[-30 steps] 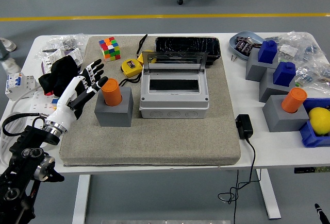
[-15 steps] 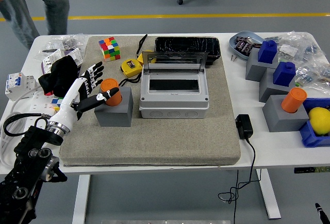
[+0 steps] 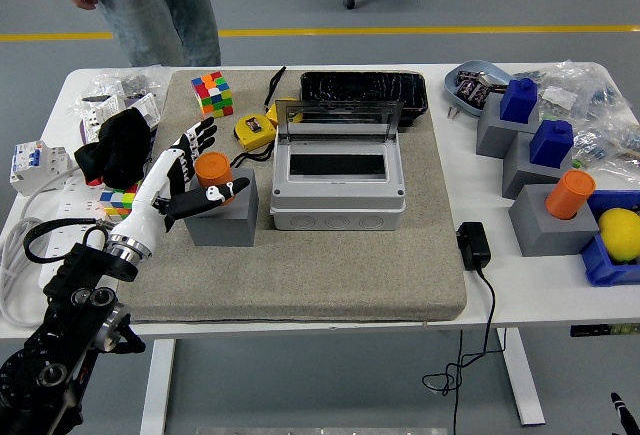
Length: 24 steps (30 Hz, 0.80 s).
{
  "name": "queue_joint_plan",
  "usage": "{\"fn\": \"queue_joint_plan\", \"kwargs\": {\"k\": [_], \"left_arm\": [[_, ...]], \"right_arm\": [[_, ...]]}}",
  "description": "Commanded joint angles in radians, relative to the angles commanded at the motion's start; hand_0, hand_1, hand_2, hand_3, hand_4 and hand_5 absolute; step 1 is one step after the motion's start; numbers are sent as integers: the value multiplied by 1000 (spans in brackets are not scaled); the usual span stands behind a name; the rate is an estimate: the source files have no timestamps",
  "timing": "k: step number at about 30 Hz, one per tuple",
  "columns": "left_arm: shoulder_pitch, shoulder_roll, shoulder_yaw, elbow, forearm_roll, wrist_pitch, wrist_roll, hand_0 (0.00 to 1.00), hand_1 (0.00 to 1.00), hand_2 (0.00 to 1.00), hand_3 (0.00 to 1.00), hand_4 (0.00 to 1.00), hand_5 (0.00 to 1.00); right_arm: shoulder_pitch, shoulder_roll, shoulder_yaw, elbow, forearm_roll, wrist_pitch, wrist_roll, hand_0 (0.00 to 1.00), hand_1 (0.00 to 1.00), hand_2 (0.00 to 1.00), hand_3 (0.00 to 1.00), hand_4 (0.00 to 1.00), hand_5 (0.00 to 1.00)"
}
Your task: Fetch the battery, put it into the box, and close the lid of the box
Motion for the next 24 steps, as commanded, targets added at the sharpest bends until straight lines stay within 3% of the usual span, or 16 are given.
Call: {"fn": "queue_joint_plan", "kwargs": {"k": [11,16,20,21,24], "left_arm": [[-4,-11,48,16,-86,15,-7,904,969,998,998,998,202],[-7,-12,63,22,-48,37,-6,884,958,978,992,998,194],[-7,-12,74,27,-9,82,-4,884,958,978,992,998,194],[-8,-12,74,27,1,93,-3,784,841,811,829,998,112],[-10,-12,77,30,19,118,0,784,841,811,829,998,112]], "right_arm": [[2,0,-4,0,5,-1,-2,861,791,773,817,998,998],[0,0,-7,0,6,-1,-3,861,791,773,817,998,998],[-1,-1,-12,0,9,-2,-3,861,791,773,817,998,998],[-1,-2,-13,0,11,-3,-3,858,790,773,815,998,998],[0,-3,-13,0,10,-3,-4,858,790,773,815,998,998]]}}
